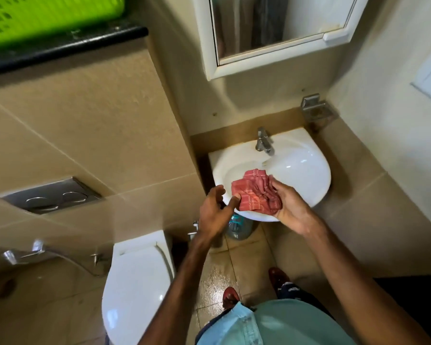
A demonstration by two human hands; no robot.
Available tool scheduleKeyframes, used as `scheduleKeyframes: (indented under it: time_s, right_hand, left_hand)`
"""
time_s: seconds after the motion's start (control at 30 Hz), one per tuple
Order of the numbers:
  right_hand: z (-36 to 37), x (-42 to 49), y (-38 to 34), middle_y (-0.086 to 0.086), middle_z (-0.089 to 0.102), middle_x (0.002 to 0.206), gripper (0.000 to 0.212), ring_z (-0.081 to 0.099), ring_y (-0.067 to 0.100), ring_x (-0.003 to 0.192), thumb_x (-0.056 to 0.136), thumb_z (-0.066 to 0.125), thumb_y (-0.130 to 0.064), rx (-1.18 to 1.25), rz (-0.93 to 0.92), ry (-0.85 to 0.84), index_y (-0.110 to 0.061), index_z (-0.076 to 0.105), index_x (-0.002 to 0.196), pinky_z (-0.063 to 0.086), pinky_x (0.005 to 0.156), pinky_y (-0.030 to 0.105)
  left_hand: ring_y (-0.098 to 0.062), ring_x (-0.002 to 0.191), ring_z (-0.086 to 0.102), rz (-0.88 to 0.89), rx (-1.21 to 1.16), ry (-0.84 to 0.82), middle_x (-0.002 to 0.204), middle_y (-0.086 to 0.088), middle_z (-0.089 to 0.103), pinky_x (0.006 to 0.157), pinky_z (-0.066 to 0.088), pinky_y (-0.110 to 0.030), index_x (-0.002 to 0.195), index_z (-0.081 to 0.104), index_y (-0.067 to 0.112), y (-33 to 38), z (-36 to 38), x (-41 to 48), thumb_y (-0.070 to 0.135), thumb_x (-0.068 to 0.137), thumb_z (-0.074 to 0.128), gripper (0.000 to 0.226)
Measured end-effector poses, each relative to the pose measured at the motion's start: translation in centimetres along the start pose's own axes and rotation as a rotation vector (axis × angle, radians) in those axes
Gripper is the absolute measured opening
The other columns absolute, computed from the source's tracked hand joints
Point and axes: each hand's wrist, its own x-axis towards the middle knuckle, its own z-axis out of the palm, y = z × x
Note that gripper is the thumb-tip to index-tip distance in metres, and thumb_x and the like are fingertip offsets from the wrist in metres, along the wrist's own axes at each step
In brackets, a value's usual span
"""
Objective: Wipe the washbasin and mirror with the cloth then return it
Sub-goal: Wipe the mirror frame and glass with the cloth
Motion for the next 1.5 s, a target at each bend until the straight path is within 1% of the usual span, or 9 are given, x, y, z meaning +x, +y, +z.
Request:
scheduleKeyframes:
  time_s: [0.1,0.27,0.4,0.53,0.73,0.97,1.07,1.23,1.5]
  right_hand:
    - [3.0,-2.6,-1.3,0.015,0.071,0.130,0.040,0.068,0.027,0.120,0.099,0.057,-0.037,-0.007,-0.027,-0.089,-0.014,0.073,0.127,0.054,0.105,0.040]
    - [4.7,-3.4,-1.8,0.017,0.074,0.122,0.043,0.071,0.027,0.112,0.097,0.062,-0.032,0.074,-0.056,-0.030,-0.006,0.067,0.131,0.064,0.088,0.037]
    - [4.4,-2.1,0.9,0.023,0.067,0.133,0.043,0.061,0.041,0.128,0.104,0.058,-0.034,0.367,0.081,0.118,-0.006,0.064,0.135,0.057,0.098,0.057]
    - [4.9,-1.8,1.9,0.022,0.072,0.125,0.043,0.062,0.038,0.124,0.108,0.048,-0.037,0.272,0.160,0.131,-0.007,0.061,0.135,0.050,0.105,0.055]
    - [5.8,-2.3,2.1,0.017,0.071,0.130,0.047,0.061,0.034,0.128,0.104,0.053,-0.048,0.139,0.113,0.018,-0.015,0.065,0.134,0.044,0.114,0.053]
    - [7.3,-1.7,1.3,0.015,0.071,0.130,0.046,0.068,0.031,0.121,0.102,0.055,-0.045,-0.011,0.034,-0.025,-0.015,0.062,0.136,0.052,0.103,0.048]
    - [8.0,-1.1,0.6,0.016,0.074,0.124,0.050,0.075,0.027,0.106,0.103,0.052,-0.050,0.115,0.026,-0.005,-0.013,0.062,0.136,0.056,0.090,0.043]
    - [8.9,-0.9,1.2,0.021,0.072,0.127,0.052,0.066,0.034,0.120,0.102,0.055,-0.045,0.252,0.098,-0.015,-0.009,0.060,0.139,0.047,0.111,0.051]
    - [9.7,-1.1,2.5,0.024,0.059,0.145,0.084,0.055,0.042,0.136,0.093,0.053,-0.073,0.362,0.081,-0.218,-0.008,0.053,0.147,0.038,0.116,0.064]
  left_hand:
    - [-0.010,0.102,0.070,-0.099,-0.260,-0.139,0.118,-0.001,0.073,0.083,0.057,-0.024,0.127,0.064,0.017,1.7,-1.8,-0.8,0.065,0.083,0.064,0.065]
    - [-0.017,0.089,0.074,-0.061,-0.564,-0.270,0.093,-0.004,0.077,0.090,0.060,-0.038,0.114,0.071,0.006,4.1,-3.2,-2.1,0.033,0.102,0.054,0.034]
    - [-0.011,0.082,0.073,-0.063,-0.437,-0.222,0.098,-0.004,0.077,0.081,0.061,-0.032,0.111,0.068,0.015,4.2,-3.4,-1.8,0.021,0.101,0.055,0.018]
    - [-0.019,0.096,0.073,-0.131,-0.394,-0.181,0.101,-0.004,0.077,0.088,0.060,-0.035,0.107,0.070,0.018,1.6,-3.5,-1.8,0.013,0.100,0.056,0.016]
    - [-0.015,0.090,0.075,-0.093,-0.462,-0.065,0.105,-0.005,0.076,0.071,0.059,-0.021,0.115,0.064,0.011,0.8,-4.0,-2.1,0.018,0.093,0.068,0.024]
    - [0.010,0.091,0.066,0.278,-0.031,0.327,0.104,0.014,0.074,0.077,0.048,-0.004,0.113,0.072,0.022,1.6,-5.3,-1.9,0.037,0.091,0.070,0.026]
    - [0.009,0.096,0.064,0.528,-0.017,0.234,0.105,0.012,0.072,0.078,0.046,-0.002,0.112,0.071,0.016,3.4,-7.2,-2.6,0.026,0.095,0.067,0.020]
    - [0.000,0.093,0.068,0.677,-0.010,-0.001,0.105,0.005,0.071,0.072,0.051,-0.009,0.114,0.065,0.007,5.2,-8.7,-2.5,0.018,0.100,0.060,0.019]
    - [-0.011,0.080,0.074,0.526,-0.007,0.058,0.096,-0.001,0.073,0.068,0.063,-0.042,0.111,0.055,0.016,4.7,-9.2,-0.8,0.044,0.102,0.049,0.030]
